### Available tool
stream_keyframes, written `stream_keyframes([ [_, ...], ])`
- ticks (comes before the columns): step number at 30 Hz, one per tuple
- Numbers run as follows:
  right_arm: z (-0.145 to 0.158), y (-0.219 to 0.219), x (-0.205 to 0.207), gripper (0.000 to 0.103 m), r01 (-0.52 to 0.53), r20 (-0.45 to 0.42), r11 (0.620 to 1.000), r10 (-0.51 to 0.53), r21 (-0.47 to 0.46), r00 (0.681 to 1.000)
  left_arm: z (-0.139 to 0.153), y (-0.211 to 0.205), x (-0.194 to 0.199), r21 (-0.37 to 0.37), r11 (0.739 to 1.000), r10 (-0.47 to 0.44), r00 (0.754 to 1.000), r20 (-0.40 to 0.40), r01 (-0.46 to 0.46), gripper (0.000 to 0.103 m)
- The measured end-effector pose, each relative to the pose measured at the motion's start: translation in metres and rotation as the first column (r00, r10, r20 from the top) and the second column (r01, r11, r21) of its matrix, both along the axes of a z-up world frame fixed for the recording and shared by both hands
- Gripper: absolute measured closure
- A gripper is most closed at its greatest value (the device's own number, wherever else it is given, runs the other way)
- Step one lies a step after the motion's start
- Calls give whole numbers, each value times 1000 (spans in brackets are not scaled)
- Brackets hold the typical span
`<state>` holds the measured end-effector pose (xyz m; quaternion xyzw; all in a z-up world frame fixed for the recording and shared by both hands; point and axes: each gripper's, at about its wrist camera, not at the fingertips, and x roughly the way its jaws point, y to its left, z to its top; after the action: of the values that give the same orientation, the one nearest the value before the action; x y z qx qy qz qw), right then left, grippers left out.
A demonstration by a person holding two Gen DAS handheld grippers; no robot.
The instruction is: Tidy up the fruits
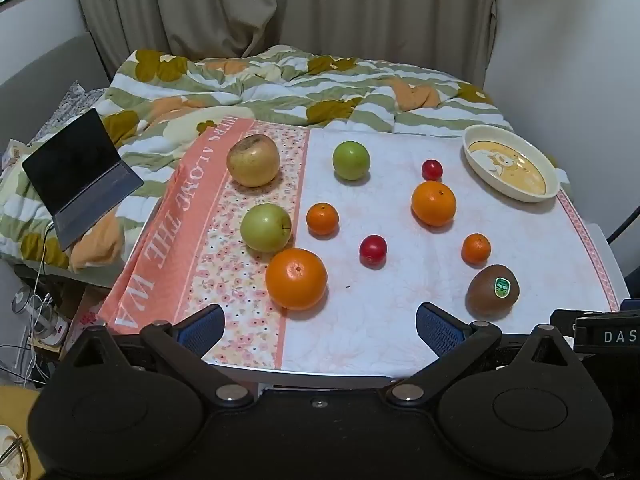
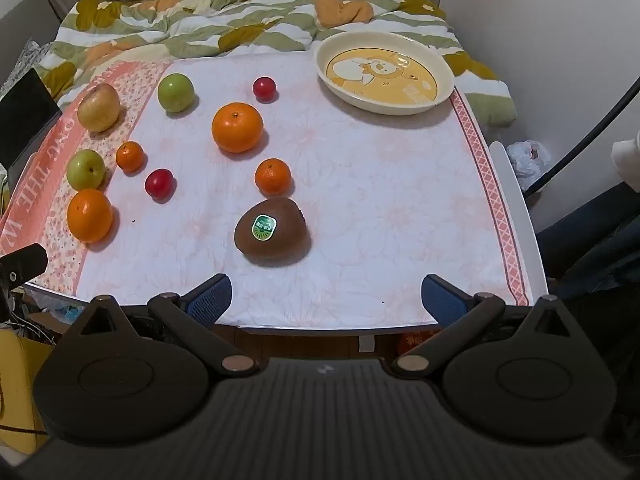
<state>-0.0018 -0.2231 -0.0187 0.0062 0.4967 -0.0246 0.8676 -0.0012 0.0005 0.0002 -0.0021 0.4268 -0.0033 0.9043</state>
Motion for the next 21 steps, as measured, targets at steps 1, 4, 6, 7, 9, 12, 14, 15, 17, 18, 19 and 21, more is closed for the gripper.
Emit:
stream_keyframes([
  [1, 0, 0, 0, 0, -1, 0, 1000, 1, 1, 1000, 0, 0, -1, 4, 1000, 4, 1000, -3, -4, 0],
  [4, 0, 0, 0, 0, -6, 0, 1000, 6, -3, 1000, -2, -2, 0, 5, 1000, 6, 1000, -12, -6, 0],
  [6, 0, 1, 0, 0, -10, 0, 1000, 10, -7, 1000, -1, 2, 2, -3, 1000, 6, 1000, -16, -6, 0],
  [7, 0, 1, 0, 0, -12, 1, 1000, 12, -9, 1000, 0, 2, 1, -4, 1000, 6, 1000, -16, -6, 0],
  [9, 1, 2, 0, 0, -16, 2, 1000, 16, -13, 1000, 2, 3, 0, -1, 1000, 7, 1000, -16, -7, 0],
  [12, 0, 9, 6, 0, -23, -1, 1000, 23, -15, 1000, 0, 3, 2, 0, 1000, 4, 1000, -22, -4, 0],
  [14, 2, 2, 1, 0, 1, 8, 1000, -1, 2, 1000, 0, 3, 2, -1, 1000, 5, 1000, -24, -5, 0],
  [15, 2, 2, 0, 0, 0, 8, 1000, 0, 3, 1000, 0, 4, 3, -1, 1000, 5, 1000, -26, -5, 0],
  [17, 2, 1, 0, 0, 0, 10, 1000, -1, 5, 1000, -1, 4, 3, 0, 1000, 4, 1000, -24, -4, 0],
  [18, 2, 2, 0, 0, 0, 11, 1000, 0, 5, 1000, -1, 4, 3, 1, 1000, 4, 1000, -22, -4, 0],
  [19, 2, 2, 0, 0, -1, 12, 1000, 1, 5, 1000, -1, 4, 3, 1, 1000, 3, 1000, -21, -3, 0],
  [21, 3, 3, -1, 0, -2, 14, 1000, 2, 3, 1000, 0, 4, 3, 2, 1000, 0, 1000, -18, 0, 0],
])
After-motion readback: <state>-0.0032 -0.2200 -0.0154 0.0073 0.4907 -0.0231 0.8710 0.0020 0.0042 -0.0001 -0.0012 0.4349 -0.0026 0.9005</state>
